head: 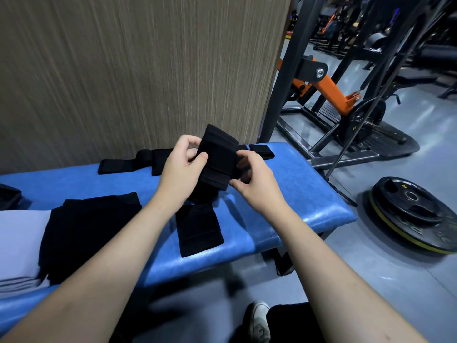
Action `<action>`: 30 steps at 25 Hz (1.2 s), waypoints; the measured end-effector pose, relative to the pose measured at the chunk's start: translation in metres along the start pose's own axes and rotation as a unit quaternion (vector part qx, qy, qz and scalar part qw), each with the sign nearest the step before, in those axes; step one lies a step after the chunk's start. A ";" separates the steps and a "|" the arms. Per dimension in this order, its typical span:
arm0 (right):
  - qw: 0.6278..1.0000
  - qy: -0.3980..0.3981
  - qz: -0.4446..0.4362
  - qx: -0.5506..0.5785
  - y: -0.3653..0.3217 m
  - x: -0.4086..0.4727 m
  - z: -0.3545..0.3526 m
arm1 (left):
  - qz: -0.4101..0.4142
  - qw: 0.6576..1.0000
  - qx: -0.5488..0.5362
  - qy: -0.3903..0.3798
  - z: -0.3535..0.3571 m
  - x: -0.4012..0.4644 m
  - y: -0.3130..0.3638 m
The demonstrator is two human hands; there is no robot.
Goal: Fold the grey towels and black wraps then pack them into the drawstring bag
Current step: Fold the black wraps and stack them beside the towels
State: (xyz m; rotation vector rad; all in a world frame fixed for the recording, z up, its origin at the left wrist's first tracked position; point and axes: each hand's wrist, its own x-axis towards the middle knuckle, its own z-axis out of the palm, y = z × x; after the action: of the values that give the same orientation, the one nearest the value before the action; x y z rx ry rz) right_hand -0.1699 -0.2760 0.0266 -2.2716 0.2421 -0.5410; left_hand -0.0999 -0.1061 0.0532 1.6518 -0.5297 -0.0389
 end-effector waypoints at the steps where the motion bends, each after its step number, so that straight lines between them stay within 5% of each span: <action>1: 1.000 -0.004 -0.002 0.004 0.001 0.000 0.001 | -0.004 1.000 -0.008 -0.002 0.000 0.000 0.000; 6: 0.998 0.013 -0.003 0.059 0.002 0.001 0.003 | -0.013 0.999 -0.030 -0.011 0.004 -0.004 0.002; 11: 0.996 0.031 -0.035 0.080 -0.006 -0.002 -0.002 | 0.049 0.982 0.180 -0.030 0.008 -0.006 -0.006; 14: 0.995 0.035 -0.066 0.064 -0.010 -0.004 0.001 | 0.061 0.973 0.217 -0.055 0.013 -0.005 -0.011; 24: 0.997 0.010 -0.072 -0.019 -0.013 -0.005 0.008 | 0.024 0.977 0.207 -0.042 0.016 -0.010 -0.004; 30: 0.992 -0.016 -0.044 -0.114 -0.003 -0.006 0.007 | -0.011 0.994 0.109 0.008 0.009 -0.005 -0.003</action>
State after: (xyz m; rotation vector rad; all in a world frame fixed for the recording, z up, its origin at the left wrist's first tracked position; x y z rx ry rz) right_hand -0.1716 -0.2674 0.0227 -2.5206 0.1969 -0.5447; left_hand -0.1064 -0.1121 0.0471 1.8702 -0.5192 0.0171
